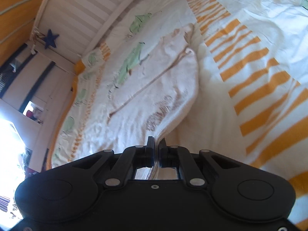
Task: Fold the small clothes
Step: 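Close the right tool on the ribbed hem while the left tool grasps it too, then lift the held hem with both tools and fold it over toward the collar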
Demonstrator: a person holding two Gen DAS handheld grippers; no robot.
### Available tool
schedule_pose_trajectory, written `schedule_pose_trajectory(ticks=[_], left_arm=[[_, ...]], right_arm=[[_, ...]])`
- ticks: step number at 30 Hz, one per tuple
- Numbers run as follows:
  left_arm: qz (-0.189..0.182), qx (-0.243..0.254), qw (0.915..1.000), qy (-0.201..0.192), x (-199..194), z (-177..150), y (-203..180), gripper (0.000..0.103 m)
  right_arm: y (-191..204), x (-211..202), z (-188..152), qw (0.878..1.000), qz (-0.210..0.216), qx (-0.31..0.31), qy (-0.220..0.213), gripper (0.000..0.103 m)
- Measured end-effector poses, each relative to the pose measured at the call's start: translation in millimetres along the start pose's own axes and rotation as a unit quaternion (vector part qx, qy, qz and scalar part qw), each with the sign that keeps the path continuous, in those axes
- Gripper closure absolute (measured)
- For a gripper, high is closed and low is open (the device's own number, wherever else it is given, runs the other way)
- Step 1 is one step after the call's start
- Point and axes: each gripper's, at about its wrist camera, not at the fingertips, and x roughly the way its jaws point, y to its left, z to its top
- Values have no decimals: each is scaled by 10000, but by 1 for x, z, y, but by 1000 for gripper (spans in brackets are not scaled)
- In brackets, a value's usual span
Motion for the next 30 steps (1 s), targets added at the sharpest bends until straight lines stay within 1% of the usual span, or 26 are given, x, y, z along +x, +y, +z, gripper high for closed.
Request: schedule_pose_trajectory(ticks=[2, 4, 9, 15, 17, 20, 25, 30], left_arm=[[-40, -88, 9999, -93, -2, 6, 1, 97], [-75, -77, 9997, -200, -3, 15, -3, 97], [-296, -10, 9984, -488, 0, 49, -17, 97], [-567, 42, 9950, -822, 23, 107, -32, 97], [-593, 51, 9939, -923, 35, 127, -35, 97], [-525, 89, 9933, -1021, 57, 154, -35, 97], [-410, -78, 9947, -939, 107, 190, -24, 97], [19, -215, 9962, -843, 152, 207, -3, 97]], right_arm=[[3, 1, 7, 9998, 162, 7, -138, 91], [5, 3, 16, 9992, 308, 16, -266, 91], [11, 15, 51, 9964, 593, 21, -603, 91], [16, 41, 109, 9933, 622, -180, -962, 91], [14, 53, 129, 9923, 621, -174, -1057, 91], [6, 75, 158, 9908, 640, -62, -1192, 91], [-11, 123, 194, 9923, 359, 22, -1186, 91], [-33, 169, 208, 9954, -57, 83, -953, 91]])
